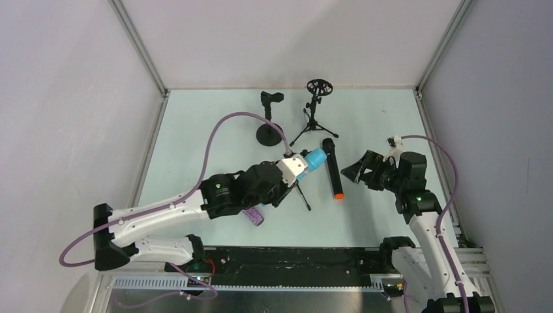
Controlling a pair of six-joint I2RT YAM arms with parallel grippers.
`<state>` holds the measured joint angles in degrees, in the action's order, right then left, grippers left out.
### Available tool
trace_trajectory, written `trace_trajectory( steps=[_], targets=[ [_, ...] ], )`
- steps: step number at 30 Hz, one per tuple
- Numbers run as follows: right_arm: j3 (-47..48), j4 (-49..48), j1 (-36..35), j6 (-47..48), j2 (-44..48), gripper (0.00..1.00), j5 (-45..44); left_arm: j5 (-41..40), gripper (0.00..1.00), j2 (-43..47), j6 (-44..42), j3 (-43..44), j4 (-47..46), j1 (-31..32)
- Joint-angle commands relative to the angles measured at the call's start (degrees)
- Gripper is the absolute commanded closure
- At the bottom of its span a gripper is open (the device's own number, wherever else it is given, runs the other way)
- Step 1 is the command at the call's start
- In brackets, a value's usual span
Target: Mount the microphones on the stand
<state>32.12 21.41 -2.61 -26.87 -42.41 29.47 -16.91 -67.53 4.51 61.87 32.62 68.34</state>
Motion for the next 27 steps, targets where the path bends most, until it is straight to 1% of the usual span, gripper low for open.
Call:
trace_trajectory(
  steps=[1,3,7,11,16,22,25,27],
  targets=[
    [4.19,-2.51,0.39,-2.43,1.53,0.0,3.01,-2.18,1.0,4.55,1.31,2.84,-2.91,-0.64],
    [4.79,-3.9,0.37,-3.46,1.76,0.0,4.26,0.02,1.0,5.86,3.74,2.71,-4.27,-1.83],
    [5.58,-6.54,0.41,-5.07,2.14,0.0,6.69,7.42,1.0,8.6,9.5,0.52,-8.54,-5.59],
    [5.93,-8.35,0.27,-5.6,2.17,0.0,8.62,13.79,1.0,11.1,15.58,-3.02,-13.5,-10.05],
    [6.12,-12.74,-0.57,-7.24,1.63,0.0,12.01,20.63,1.0,14.44,20.67,-8.08,-19.96,-14.65],
    [9.51,-15.53,-4.3,-8.61,1.15,0.0,14.26,31.4,1.0,18.04,25.51,-13.99,-30.32,-18.41],
    [10.91,-18.44,-7.9,-9.84,0.84,0.0,14.37,34.09,1.0,19.22,27.95,-16.84,-35.77,-19.67],
    [11.73,-21.52,-10.46,-11.2,0.41,0.0,14.6,35.62,1.0,19.3,28.46,-17.29,-36.92,-19.93]
  ],
)
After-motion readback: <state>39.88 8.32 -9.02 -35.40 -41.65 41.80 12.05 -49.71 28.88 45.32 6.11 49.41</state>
